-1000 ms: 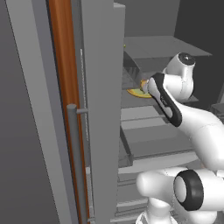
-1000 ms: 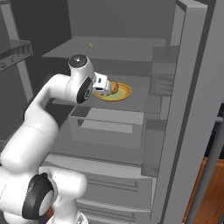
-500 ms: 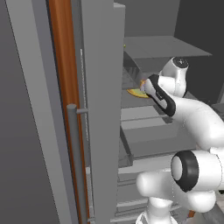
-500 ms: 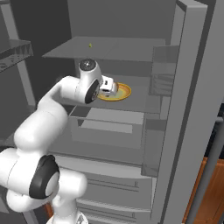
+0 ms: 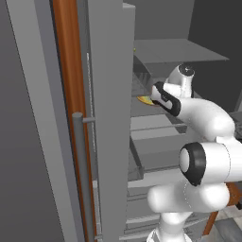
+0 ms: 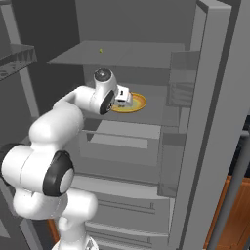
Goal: Transport the chicken drumstick from the fridge to the microwave and turn on the microwave.
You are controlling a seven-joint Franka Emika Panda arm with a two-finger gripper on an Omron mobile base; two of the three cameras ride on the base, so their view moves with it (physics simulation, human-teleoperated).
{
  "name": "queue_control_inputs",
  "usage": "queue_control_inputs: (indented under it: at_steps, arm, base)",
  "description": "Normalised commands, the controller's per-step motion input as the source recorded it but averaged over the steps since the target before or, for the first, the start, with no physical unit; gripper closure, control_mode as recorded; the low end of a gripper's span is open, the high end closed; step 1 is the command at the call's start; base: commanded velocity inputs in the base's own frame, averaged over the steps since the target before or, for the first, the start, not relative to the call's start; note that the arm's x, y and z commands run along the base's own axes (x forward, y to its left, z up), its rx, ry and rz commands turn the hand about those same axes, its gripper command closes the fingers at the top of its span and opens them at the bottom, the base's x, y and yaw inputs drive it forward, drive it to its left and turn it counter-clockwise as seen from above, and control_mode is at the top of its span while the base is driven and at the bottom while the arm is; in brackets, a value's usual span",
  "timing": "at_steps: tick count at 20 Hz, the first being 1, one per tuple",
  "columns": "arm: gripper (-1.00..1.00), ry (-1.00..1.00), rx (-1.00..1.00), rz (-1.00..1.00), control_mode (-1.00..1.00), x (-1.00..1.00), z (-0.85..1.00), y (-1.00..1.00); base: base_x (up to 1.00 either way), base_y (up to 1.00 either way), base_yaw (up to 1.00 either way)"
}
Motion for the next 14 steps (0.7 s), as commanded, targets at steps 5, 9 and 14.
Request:
queue_control_inputs:
  at_steps: [5,9,14]
  arm:
    - [-1.00,0.00,0.02,0.00,-1.00,0.46,-0.03,-0.01]
    - [-1.00,0.00,0.02,0.00,-1.00,0.50,-0.06,-0.01]
    - [-1.00,0.00,0.01,0.00,-1.00,0.37,-0.14,-0.01]
  base:
    - [0.00,0.00,0.00]
    - [0.00,0.00,0.00]
    - [0.00,0.00,0.00]
